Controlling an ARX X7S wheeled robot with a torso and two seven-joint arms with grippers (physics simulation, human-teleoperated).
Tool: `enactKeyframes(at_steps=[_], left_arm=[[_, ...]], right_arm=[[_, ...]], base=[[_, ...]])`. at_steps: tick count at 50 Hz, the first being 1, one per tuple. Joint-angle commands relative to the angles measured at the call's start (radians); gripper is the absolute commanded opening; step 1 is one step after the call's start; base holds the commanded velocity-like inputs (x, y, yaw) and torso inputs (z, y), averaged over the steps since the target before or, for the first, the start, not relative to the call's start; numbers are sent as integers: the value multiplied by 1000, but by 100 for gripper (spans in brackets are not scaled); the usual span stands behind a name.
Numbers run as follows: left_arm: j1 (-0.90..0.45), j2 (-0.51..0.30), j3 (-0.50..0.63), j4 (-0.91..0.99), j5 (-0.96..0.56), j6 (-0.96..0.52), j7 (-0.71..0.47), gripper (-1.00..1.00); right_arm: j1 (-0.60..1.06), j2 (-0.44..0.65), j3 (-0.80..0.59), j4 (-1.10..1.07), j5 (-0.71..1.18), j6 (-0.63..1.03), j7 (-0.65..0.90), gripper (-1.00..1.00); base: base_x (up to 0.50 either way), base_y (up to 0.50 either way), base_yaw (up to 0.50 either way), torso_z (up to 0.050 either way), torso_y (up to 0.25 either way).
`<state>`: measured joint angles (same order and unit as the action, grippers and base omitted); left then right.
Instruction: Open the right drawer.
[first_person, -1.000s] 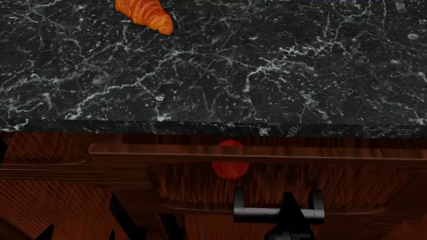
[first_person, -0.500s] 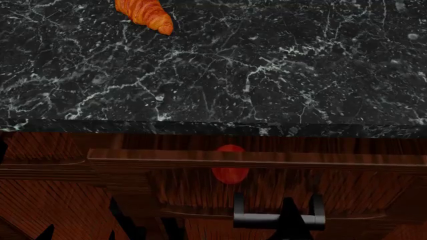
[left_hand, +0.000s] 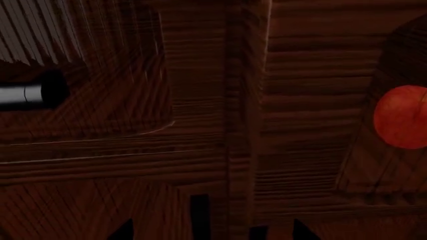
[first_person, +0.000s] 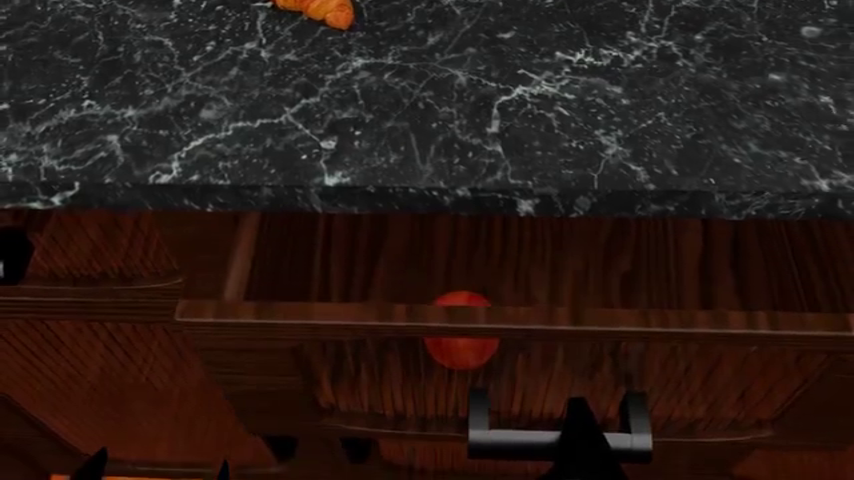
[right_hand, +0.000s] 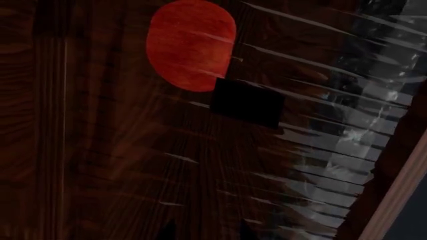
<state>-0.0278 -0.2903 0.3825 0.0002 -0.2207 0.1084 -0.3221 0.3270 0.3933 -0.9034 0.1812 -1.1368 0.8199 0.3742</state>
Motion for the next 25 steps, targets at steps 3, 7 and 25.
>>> enactKeyframes(at_steps=[3, 7, 25], left_arm=[[-2, -2, 3, -4, -4, 3, -2, 100], [-2, -4, 4, 1, -6, -1, -4, 100], [-1, -8, 8, 7, -11, -5, -10, 100]], right_arm=[[0, 25, 47, 0, -69, 22, 5, -100], [-1, 29, 46, -10, -74, 26, -2, -100], [0, 33, 44, -28, -84, 35, -24, -100]], base=[[-152, 0, 0, 0, 0], [-150, 0, 0, 0, 0], [-142, 0, 0, 1, 1]])
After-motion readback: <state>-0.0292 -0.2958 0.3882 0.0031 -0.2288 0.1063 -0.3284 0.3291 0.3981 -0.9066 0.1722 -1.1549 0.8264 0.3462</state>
